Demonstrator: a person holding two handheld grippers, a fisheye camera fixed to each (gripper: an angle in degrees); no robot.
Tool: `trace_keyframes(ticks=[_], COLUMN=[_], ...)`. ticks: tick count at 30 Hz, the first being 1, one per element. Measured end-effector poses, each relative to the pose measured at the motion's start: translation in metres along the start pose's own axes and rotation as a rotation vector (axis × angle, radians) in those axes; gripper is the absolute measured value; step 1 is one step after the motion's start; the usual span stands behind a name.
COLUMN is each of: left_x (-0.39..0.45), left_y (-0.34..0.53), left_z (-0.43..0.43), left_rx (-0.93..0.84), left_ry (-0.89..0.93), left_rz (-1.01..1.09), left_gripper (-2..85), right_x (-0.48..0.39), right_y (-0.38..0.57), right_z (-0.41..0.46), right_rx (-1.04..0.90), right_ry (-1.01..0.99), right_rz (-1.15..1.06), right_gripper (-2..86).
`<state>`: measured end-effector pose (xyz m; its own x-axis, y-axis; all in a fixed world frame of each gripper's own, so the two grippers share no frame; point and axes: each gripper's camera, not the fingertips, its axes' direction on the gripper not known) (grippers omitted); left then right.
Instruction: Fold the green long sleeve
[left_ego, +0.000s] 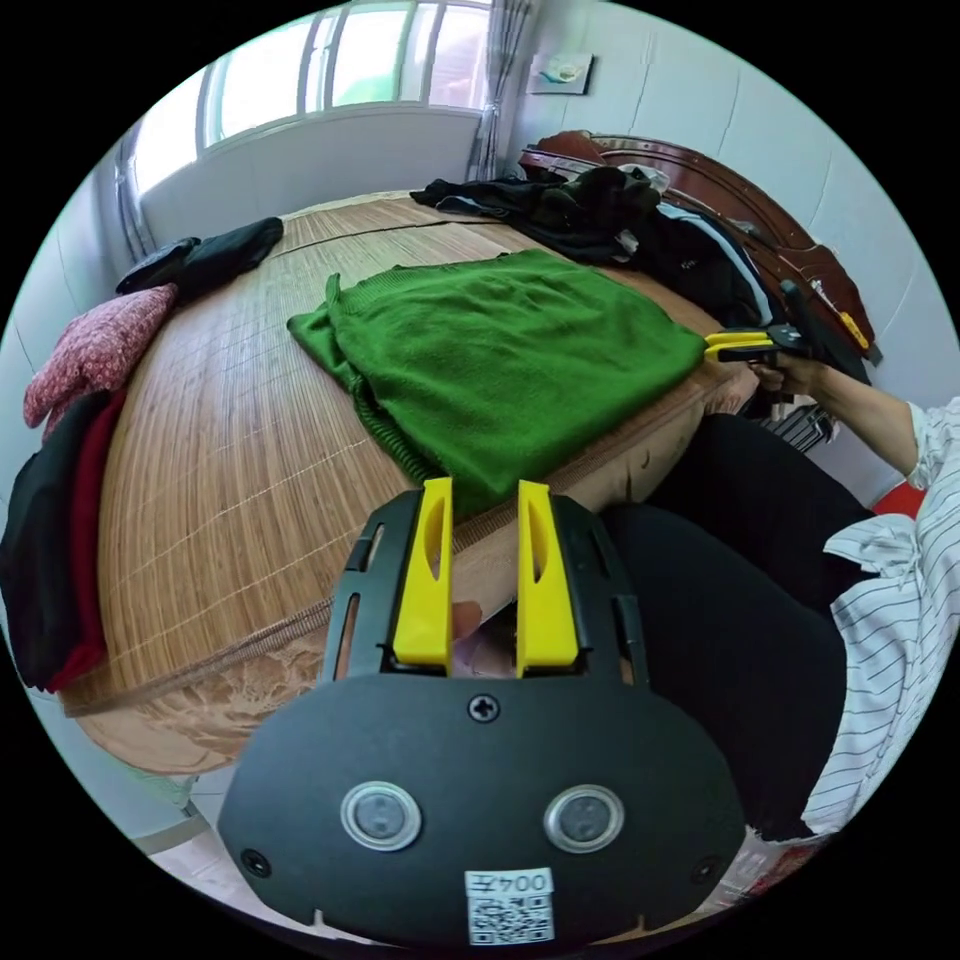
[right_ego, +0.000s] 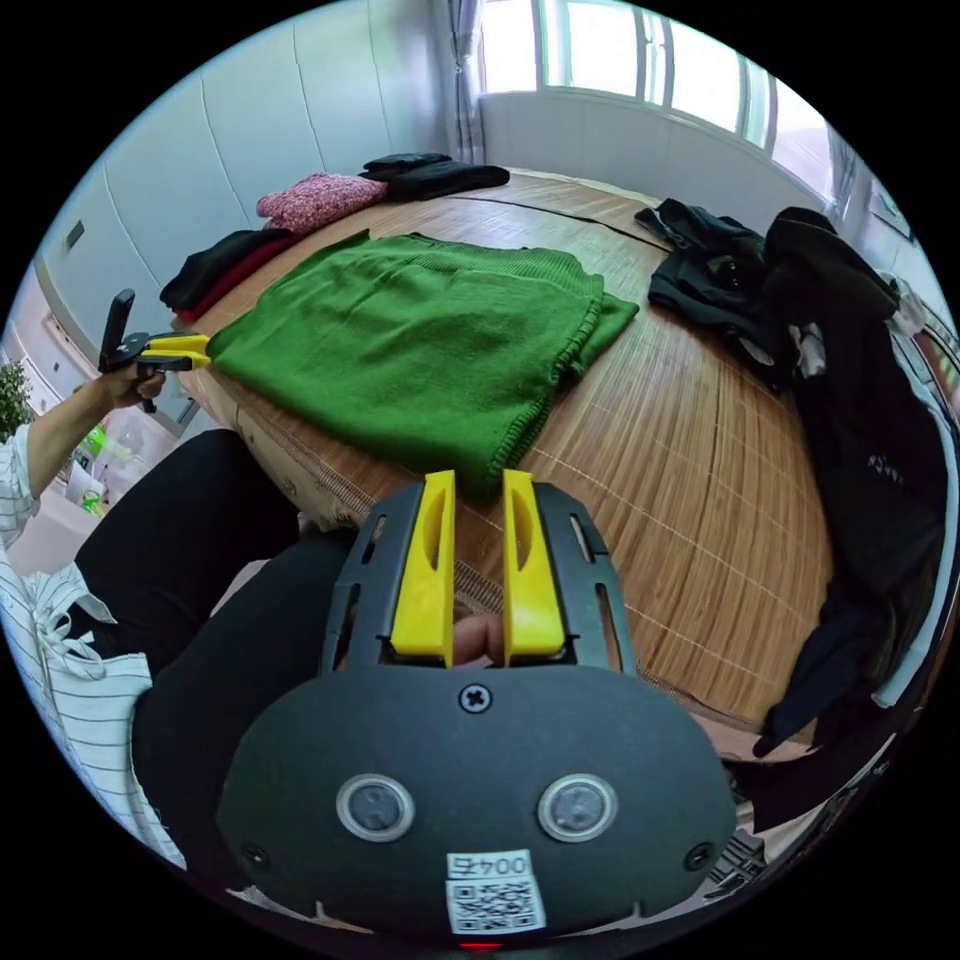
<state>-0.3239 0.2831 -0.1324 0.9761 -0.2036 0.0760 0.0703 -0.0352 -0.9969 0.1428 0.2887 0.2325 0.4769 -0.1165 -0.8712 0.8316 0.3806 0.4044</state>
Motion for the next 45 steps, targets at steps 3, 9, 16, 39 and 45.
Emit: trace_keyframes(ticks=[3,9,16,39,45], left_x=[-0.015,-0.039,-0.041,-0.042,-0.110], left_y=[0.003,0.013,0.055,-0.220,-0.223], left_z=[0.006,-0.005,-0.018,-0.024,-0.040], left_rx=[-0.010,0.002,-0.028,0.181,0.221], left_ry=[0.079,0.119,0.180,-0.023,0.163], left_rz=[-0.037,-0.081,-0.127,-0.474,-0.681], left_gripper=[8.0,2.3,1.8,0.1,0.0], right_x=[0.006,0.021,0.009,-0.057,0.004], right_y=[-0.006,0.002,0.061,-0.104,-0.063], right_z=[0.001,-0.023,-0.042,0.012,0.013], right_rx=[-0.025,0.012,-0.006,-0.072,0.088], right_ry=[-0.059,-0.135,-0.213,0.289,-0.018], right_rz=[0.021,0.082,0.094,0.091,0.262], right_gripper=[3.7,0.8,2.2,0.9,-0.1])
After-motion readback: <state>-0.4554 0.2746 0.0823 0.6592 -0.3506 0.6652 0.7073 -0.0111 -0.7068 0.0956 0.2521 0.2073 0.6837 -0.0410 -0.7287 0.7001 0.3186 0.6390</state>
